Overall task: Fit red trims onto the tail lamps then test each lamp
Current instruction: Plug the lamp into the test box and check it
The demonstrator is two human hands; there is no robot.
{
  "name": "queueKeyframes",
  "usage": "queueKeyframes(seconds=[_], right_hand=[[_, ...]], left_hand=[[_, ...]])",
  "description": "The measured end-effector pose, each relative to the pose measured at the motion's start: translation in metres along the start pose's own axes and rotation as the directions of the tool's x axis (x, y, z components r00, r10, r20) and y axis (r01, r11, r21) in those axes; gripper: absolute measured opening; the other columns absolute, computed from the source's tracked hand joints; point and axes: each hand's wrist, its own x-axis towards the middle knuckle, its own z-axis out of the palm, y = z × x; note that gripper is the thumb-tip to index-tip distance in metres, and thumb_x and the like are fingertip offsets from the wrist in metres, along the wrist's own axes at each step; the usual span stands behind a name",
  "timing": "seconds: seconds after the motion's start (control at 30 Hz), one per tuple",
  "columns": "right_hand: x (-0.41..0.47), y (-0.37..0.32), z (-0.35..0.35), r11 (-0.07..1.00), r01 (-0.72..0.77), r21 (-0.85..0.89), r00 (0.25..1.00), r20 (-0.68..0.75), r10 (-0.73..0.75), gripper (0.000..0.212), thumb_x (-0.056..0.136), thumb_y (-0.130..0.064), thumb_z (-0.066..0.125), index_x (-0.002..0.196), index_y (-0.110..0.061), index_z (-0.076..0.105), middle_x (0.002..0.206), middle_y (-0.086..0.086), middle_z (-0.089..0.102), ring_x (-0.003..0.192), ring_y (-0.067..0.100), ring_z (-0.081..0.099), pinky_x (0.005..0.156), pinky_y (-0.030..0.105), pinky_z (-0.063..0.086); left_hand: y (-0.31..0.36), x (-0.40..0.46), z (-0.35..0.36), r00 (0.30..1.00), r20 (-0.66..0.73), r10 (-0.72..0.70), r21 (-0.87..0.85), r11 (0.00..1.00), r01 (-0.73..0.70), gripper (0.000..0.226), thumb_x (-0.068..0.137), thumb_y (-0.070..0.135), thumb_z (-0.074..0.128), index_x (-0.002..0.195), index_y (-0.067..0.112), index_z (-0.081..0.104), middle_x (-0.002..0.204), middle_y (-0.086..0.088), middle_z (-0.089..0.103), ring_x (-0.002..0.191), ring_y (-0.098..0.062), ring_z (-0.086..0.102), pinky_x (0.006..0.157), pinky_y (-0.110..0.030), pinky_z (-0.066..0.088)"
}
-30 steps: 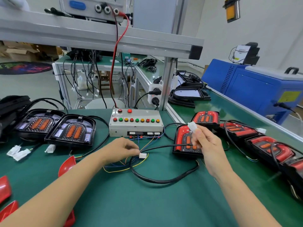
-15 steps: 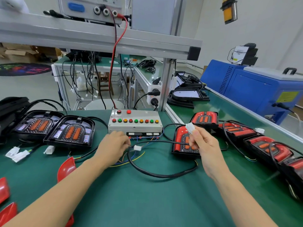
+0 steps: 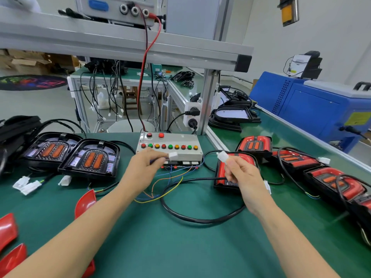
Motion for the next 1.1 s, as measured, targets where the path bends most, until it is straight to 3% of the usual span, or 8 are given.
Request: queueKeyframes(seconds=[0.1,0.17,0.27,0.4,0.63,0.73,0.93,1.1], right_hand=[[0.005,-0.01,0.013,0.999,-0.043,0.005,0.996,0.084,0.042,0.024,0.1,-0.02,0.051,0.08,-0.021,0.065,0.058,-0.009,0.049,0.053,0.006,0.041,0.052,0.012,0.035],[0.009,-0.015,0.017,0.997,-0.064,-0.045,0.987,0.147,0.07,0.027,0.099,-0.026,0.051,0.076,-0.018,0.063,0.059,-0.009,0.051,0.053,0.006,0.042,0.053,0.013,0.035],[0.012,-0.021,0.022,0.99,-0.098,-0.1,0.964,0.239,0.119,0.031,0.099,-0.03,0.052,0.076,-0.011,0.059,0.057,-0.01,0.05,0.053,0.006,0.04,0.055,0.016,0.034],[0.012,-0.025,0.028,0.987,-0.123,-0.107,0.951,0.273,0.148,0.034,0.098,-0.031,0.054,0.066,-0.025,0.063,0.053,-0.011,0.048,0.052,0.007,0.036,0.054,0.018,0.032],[0.01,-0.028,0.033,0.988,-0.093,-0.121,0.95,0.286,0.125,0.033,0.097,-0.029,0.056,0.066,-0.026,0.066,0.052,-0.011,0.049,0.047,0.003,0.037,0.048,0.011,0.033],[0.008,-0.029,0.038,0.985,-0.039,-0.168,0.948,0.306,0.09,0.03,0.097,-0.028,0.057,0.067,-0.022,0.062,0.051,-0.01,0.048,0.049,0.005,0.036,0.049,0.014,0.031],[-0.002,-0.027,0.048,0.985,-0.011,-0.172,0.954,0.294,0.062,0.045,0.098,-0.031,0.054,0.054,-0.027,0.053,0.053,-0.007,0.045,0.053,0.01,0.033,0.049,0.019,0.027],[-0.008,-0.019,0.06,0.99,-0.066,-0.124,0.961,0.258,0.097,0.041,0.098,-0.026,0.055,0.057,-0.025,0.054,0.052,-0.009,0.046,0.056,0.013,0.036,0.056,0.027,0.031]], left_hand=[[0.013,-0.004,0.002,0.996,0.068,0.065,-0.11,0.992,-0.057,0.015,0.089,0.01,0.063,0.082,0.016,0.075,0.083,-0.012,0.06,0.078,-0.012,0.049,0.074,-0.022,0.038],[0.018,-0.005,0.003,0.995,0.077,0.07,-0.19,0.98,-0.054,0.02,0.087,0.009,0.065,0.075,0.023,0.074,0.08,-0.013,0.058,0.072,-0.008,0.046,0.071,-0.024,0.036],[0.022,-0.005,0.003,0.997,0.062,0.047,-0.28,0.96,-0.028,0.027,0.085,0.009,0.067,0.08,0.035,0.072,0.081,-0.008,0.053,0.069,-0.003,0.044,0.069,-0.017,0.037],[0.025,-0.008,0.002,0.999,0.04,0.023,-0.343,0.939,-0.008,0.038,0.083,0.008,0.07,0.072,0.045,0.074,0.079,-0.002,0.053,0.068,-0.001,0.046,0.071,-0.016,0.038],[0.028,-0.011,-0.001,0.995,0.081,0.054,-0.302,0.953,-0.027,0.031,0.083,0.008,0.07,0.08,0.038,0.072,0.077,-0.008,0.05,0.068,-0.002,0.045,0.068,-0.015,0.035],[0.029,-0.013,-0.002,0.989,0.134,0.064,-0.29,0.957,-0.023,0.028,0.083,0.005,0.069,0.081,0.033,0.073,0.071,0.004,0.045,0.064,0.003,0.043,0.065,-0.009,0.034],[0.027,-0.013,-0.004,0.984,0.177,0.023,-0.318,0.947,0.036,0.021,0.081,0.0,0.07,0.081,0.02,0.074,0.071,0.003,0.046,0.063,0.002,0.045,0.068,-0.009,0.036],[0.023,-0.014,-0.006,0.981,0.196,-0.002,-0.264,0.963,0.055,0.012,0.082,0.002,0.07,0.087,0.011,0.075,0.072,0.004,0.048,0.063,-0.001,0.048,0.068,-0.012,0.037]])
